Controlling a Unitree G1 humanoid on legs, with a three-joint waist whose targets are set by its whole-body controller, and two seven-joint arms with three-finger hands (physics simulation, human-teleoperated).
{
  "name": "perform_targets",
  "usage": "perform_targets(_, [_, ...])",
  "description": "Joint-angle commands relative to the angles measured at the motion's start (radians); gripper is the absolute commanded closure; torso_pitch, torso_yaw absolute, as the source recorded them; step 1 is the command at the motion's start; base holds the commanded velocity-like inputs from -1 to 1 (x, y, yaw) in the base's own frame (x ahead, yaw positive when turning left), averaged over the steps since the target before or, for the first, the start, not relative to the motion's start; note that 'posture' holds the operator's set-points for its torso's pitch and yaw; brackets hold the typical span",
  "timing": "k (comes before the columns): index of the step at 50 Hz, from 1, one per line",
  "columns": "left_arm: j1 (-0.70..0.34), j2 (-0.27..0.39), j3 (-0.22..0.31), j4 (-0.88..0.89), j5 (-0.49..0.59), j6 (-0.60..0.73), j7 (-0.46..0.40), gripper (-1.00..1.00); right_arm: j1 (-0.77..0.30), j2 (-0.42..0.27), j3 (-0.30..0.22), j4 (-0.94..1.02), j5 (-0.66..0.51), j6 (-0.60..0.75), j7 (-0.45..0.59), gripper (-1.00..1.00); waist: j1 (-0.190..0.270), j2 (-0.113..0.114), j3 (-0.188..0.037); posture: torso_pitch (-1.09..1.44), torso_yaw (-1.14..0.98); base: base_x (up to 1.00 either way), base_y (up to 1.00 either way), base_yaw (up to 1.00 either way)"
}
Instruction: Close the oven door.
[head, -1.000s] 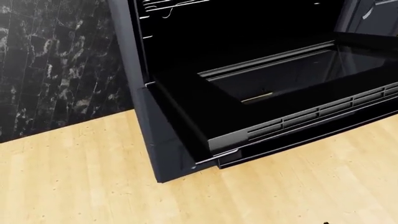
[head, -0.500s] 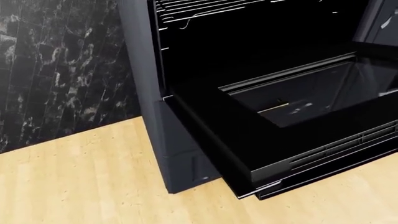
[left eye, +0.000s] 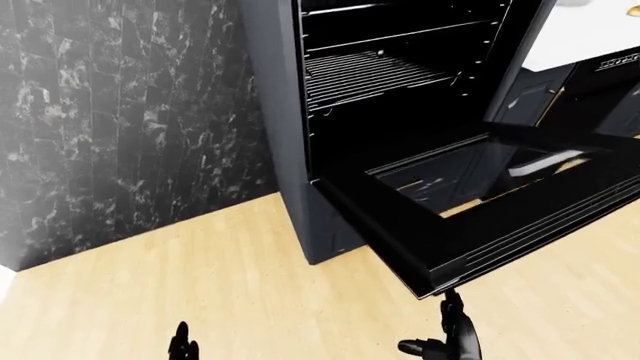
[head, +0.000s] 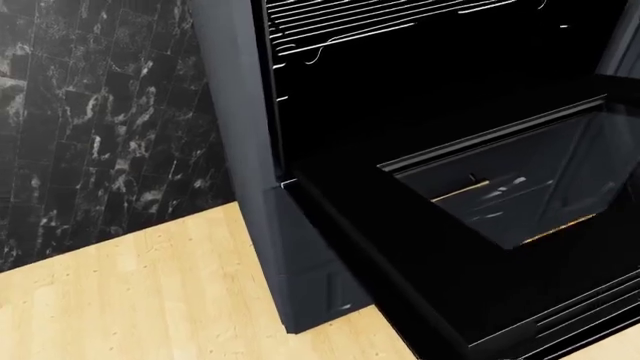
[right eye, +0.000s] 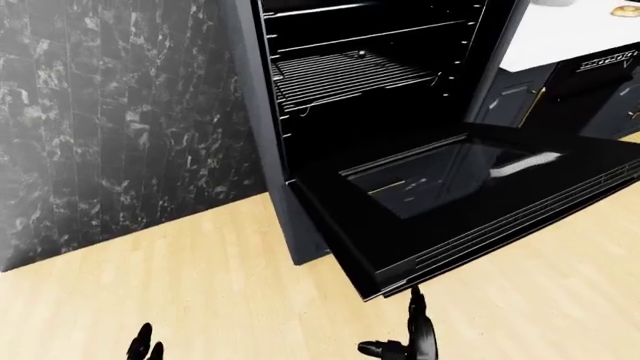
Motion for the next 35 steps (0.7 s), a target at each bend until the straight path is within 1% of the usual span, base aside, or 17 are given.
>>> perform_targets(1, [-0.012, 0.003, -0.002, -0.017, 0.002, -0.022, -0.008, -1.0, -0.014, -0.022, -0.011, -0.026, 0.013, -0.033, -0.012, -1.0, -0.003, -0.01, -0.007, 0.0, 0.0, 0.12, 0.15, 0.0])
perform_targets(5, [-0.012, 0.003, -0.001, -0.017, 0.002, -0.023, -0.009, -1.0, -0.013, -0.021, -0.011, -0.026, 0.014, -0.035, -0.009, -1.0, -0.002, -0.057, -0.003, 0.0, 0.0, 0.13, 0.15, 0.0])
perform_targets(7, [-0.012, 0.003, 0.0, -0.017, 0.002, -0.024, -0.01, -1.0, -0.012, -0.02, -0.01, -0.026, 0.013, -0.035, -0.009, -1.0, -0.001, -0.095, -0.008, 0.0, 0.0, 0.13, 0.16, 0.0])
perform_targets(8, [-0.013, 0.004, 0.0, -0.017, 0.002, -0.023, -0.011, -1.0, -0.012, -0.02, -0.011, -0.026, 0.014, -0.035, -0.009, -1.0, -0.002, -0.127, -0.017, 0.0, 0.0, 0.13, 0.16, 0.0])
perform_targets(10, [-0.013, 0.005, 0.001, -0.017, 0.002, -0.022, -0.012, -1.0, -0.011, -0.02, -0.01, -0.026, 0.014, -0.036, -0.009, -1.0, -0.014, -0.094, -0.012, 0.0, 0.0, 0.13, 0.16, 0.0])
perform_targets(14, [-0.012, 0.003, -0.001, -0.017, 0.002, -0.024, -0.01, -1.0, -0.01, -0.019, -0.009, -0.027, 0.014, -0.037, -0.011, -1.0, -0.02, -0.092, -0.015, 0.0, 0.0, 0.13, 0.17, 0.0])
perform_targets(16, [-0.013, 0.004, -0.001, -0.017, 0.002, -0.023, -0.01, -1.0, -0.01, -0.019, -0.009, -0.027, 0.014, -0.038, -0.01, -1.0, -0.02, -0.077, -0.008, 0.0, 0.0, 0.12, 0.18, 0.0])
perform_targets(17, [-0.013, 0.004, -0.001, -0.017, 0.001, -0.024, -0.01, -1.0, -0.01, -0.018, -0.011, -0.026, 0.017, -0.039, -0.005, -1.0, -0.022, -0.075, 0.008, 0.0, 0.0, 0.0, 0.0, 0.0])
perform_targets(19, [-0.013, 0.005, -0.001, -0.017, 0.001, -0.022, -0.011, -1.0, -0.007, -0.016, -0.002, -0.026, 0.006, -0.049, -0.001, -1.0, -0.033, -0.037, -0.002, 0.0, 0.0, 0.0, 0.0, 0.0])
perform_targets(21, [-0.013, 0.005, -0.001, -0.017, 0.003, -0.023, -0.01, -1.0, -0.009, -0.016, -0.004, -0.026, 0.006, -0.058, -0.005, -1.0, -0.03, 0.028, -0.013, 0.0, 0.0, 0.0, 0.0, 0.0])
perform_targets(22, [-0.013, 0.005, -0.001, -0.017, 0.003, -0.024, -0.01, -1.0, -0.009, -0.018, 0.003, -0.025, -0.011, -0.076, -0.022, -1.0, -0.03, -0.033, 0.0, 0.0, 0.0, 0.0, 0.0, 0.0])
perform_targets(25, [-0.012, 0.005, -0.003, -0.017, 0.006, -0.025, -0.007, -1.0, -0.006, -0.024, 0.014, -0.021, -0.06, -0.079, -0.11, -1.0, -0.016, -0.055, 0.0, 0.0, 0.0, 0.0, 0.0, 0.0])
perform_targets(26, [-0.013, 0.005, -0.003, -0.017, 0.007, -0.025, -0.008, -1.0, 0.007, -0.026, 0.032, -0.019, -0.103, -0.159, -0.135, -1.0, -0.017, -0.062, -0.003, 0.0, 0.0, 0.0, 0.0, 0.0])
perform_targets(27, [-0.013, 0.006, -0.003, -0.017, 0.008, -0.024, -0.007, -1.0, 0.01, -0.029, 0.041, -0.016, -0.142, -0.184, -0.201, -1.0, -0.011, -0.057, -0.008, 0.0, 0.0, 0.0, 0.0, 0.0])
perform_targets(30, [-0.014, 0.005, -0.003, -0.017, 0.009, -0.024, -0.006, -1.0, 0.011, -0.022, -0.002, -0.017, -0.101, -0.168, -0.14, -1.0, -0.009, -0.056, -0.022, 0.0, 0.0, 0.0, 0.0, 0.0])
perform_targets(31, [-0.014, 0.005, -0.004, -0.017, 0.01, -0.025, -0.006, -1.0, 0.009, -0.016, -0.031, -0.018, -0.048, -0.143, -0.064, -1.0, -0.009, -0.056, -0.024, 0.0, 0.0, 0.0, 0.0, 0.0])
perform_targets(35, [-0.013, 0.004, -0.005, -0.018, 0.011, -0.027, -0.004, -1.0, 0.009, -0.015, -0.022, -0.019, -0.038, -0.133, -0.072, -1.0, -0.011, -0.061, -0.029, 0.0, 0.0, 0.0, 0.0, 0.0])
